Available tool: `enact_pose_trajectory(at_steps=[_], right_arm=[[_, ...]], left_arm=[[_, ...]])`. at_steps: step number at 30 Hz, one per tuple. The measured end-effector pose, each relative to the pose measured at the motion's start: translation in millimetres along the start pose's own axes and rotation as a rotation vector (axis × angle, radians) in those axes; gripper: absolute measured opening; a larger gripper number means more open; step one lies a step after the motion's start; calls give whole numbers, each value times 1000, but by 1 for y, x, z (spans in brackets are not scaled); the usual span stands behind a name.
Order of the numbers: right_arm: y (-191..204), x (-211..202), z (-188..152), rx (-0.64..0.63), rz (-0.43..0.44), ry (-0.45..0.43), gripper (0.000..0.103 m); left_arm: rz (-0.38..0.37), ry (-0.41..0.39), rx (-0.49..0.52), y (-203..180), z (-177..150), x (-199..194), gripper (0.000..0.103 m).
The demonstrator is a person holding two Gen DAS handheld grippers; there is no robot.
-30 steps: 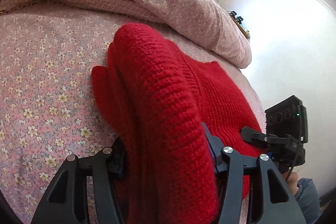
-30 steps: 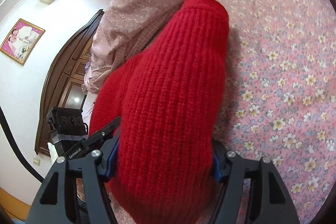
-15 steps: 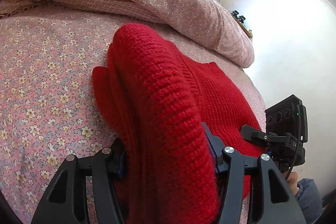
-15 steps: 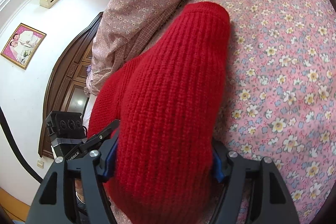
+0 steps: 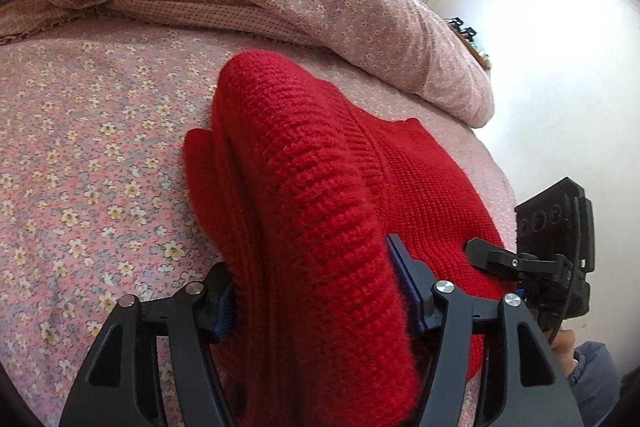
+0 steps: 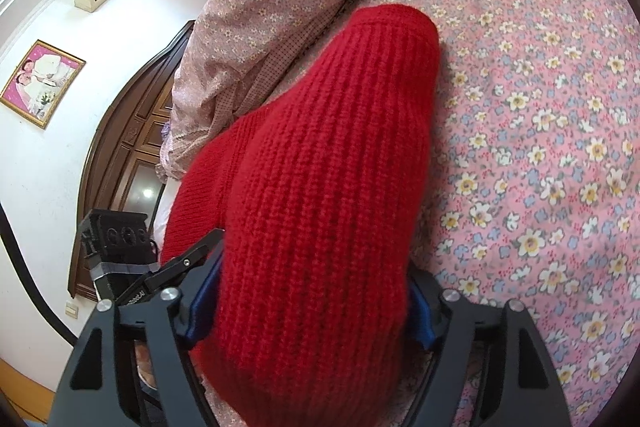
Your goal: Fold small clothes
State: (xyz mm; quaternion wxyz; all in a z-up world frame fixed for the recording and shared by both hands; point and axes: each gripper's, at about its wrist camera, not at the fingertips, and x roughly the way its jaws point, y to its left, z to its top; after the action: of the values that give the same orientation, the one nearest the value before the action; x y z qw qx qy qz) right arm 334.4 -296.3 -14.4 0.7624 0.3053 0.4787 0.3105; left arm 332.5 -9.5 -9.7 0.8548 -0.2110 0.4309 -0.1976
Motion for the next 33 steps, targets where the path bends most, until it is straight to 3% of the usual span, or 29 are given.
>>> enact_pose_trajectory(at_steps=[13,19,24,27,30,33], right_arm=[[32,-16,1,-116,-153,-48,101],[58,-32,0,-186,-194,-89,103],[78,-46,-8,-245,-169,-132,103],[74,-47,-11,-220,-159,-115,103],[51,-46,-8,-108,-136,-91,103],[25,-45,-4,-7,-99,-87,103]], left_arm=[[170,18,82,-22,5,-27,68],[176,-87,121,-36,12,-65,74],[207,-159,194,-48,10,-86,80],[193,-65,164,-32,9,-68,80],[93,65,53,0,7,-41,79],[47,124,-25,22,4,-23,79]])
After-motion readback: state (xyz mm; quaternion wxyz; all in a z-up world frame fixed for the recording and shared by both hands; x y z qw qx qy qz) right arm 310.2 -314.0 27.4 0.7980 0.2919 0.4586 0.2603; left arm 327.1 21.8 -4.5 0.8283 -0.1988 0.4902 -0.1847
